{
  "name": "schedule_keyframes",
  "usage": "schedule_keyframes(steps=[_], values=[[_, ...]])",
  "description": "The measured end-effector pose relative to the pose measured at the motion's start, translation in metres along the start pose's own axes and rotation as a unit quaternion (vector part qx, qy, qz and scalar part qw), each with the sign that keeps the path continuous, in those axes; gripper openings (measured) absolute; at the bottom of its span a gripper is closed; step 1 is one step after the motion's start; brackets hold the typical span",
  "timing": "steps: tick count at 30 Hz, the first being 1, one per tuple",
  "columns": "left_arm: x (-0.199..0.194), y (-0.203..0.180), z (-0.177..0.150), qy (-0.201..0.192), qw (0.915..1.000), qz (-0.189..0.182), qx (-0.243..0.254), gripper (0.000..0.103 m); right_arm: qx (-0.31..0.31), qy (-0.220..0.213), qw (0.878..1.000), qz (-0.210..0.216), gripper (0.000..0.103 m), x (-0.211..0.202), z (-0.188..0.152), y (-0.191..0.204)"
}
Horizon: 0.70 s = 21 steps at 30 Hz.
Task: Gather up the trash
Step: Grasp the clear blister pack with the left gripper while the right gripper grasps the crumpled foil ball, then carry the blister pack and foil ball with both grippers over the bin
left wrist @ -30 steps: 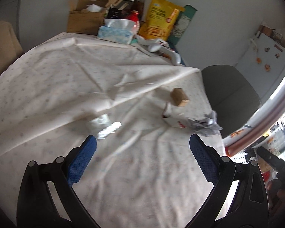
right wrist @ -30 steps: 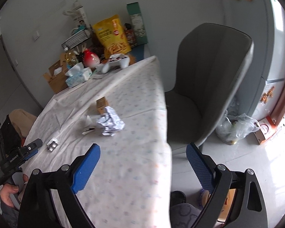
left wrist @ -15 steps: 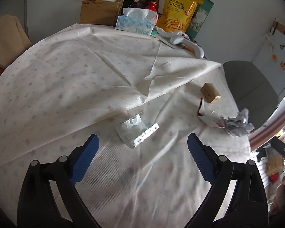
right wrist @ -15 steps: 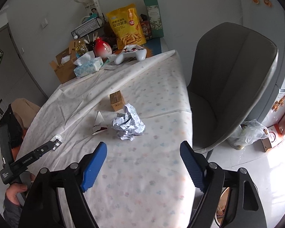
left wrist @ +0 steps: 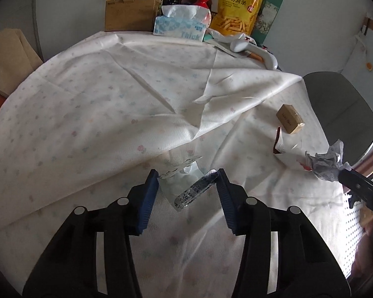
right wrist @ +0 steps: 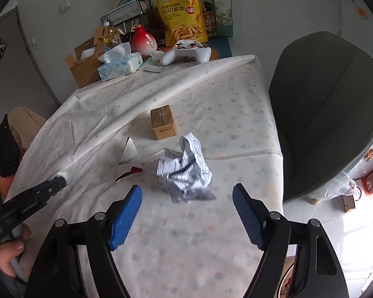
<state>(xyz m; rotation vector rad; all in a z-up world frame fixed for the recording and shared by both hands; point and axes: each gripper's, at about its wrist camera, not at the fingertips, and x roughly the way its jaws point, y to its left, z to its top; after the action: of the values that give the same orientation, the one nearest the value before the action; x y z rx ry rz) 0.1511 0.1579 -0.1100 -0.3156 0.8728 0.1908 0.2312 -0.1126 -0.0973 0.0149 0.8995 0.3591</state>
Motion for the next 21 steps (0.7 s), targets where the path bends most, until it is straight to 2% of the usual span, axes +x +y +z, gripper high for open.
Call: schedule_keyframes(steps=[5, 7, 8, 9, 10, 21], values=[[-0.015, -0.005, 0.001, -0.010, 0.9999, -0.005, 0.002, 0.048, -0.005, 0.005, 1.000, 0.000, 0.074, 0.012, 0.007, 0.002], [-0.022, -0.007, 0.001, -0.015, 0.9998, -0.008, -0.001, 0.048, -0.011, 0.006, 1.000, 0.002, 0.068, 0.015, 0.008, 0.003], [-0.024, -0.008, 0.002, -0.017, 0.9998, -0.009, -0.002, 0.048, -0.013, 0.010, 1.000, 0.003, 0.053, 0.017, 0.008, 0.004], [-0.027, -0.010, 0.002, -0.019, 0.9998, -0.010, -0.003, 0.048, -0.014, 0.021, 1.000, 0.008, 0.032, 0.020, 0.008, 0.003], [-0.028, -0.011, 0.002, -0.019, 0.9998, -0.011, -0.003, 0.048, -0.013, 0.028, 0.999, 0.015, 0.030, 0.021, 0.008, 0.003], [-0.049, -0.038, -0.005, -0.033, 0.9986, -0.041, 0.001, 0.048, -0.007, -0.006, 1.000, 0.025, 0.028, -0.030, -0.009, -0.007]])
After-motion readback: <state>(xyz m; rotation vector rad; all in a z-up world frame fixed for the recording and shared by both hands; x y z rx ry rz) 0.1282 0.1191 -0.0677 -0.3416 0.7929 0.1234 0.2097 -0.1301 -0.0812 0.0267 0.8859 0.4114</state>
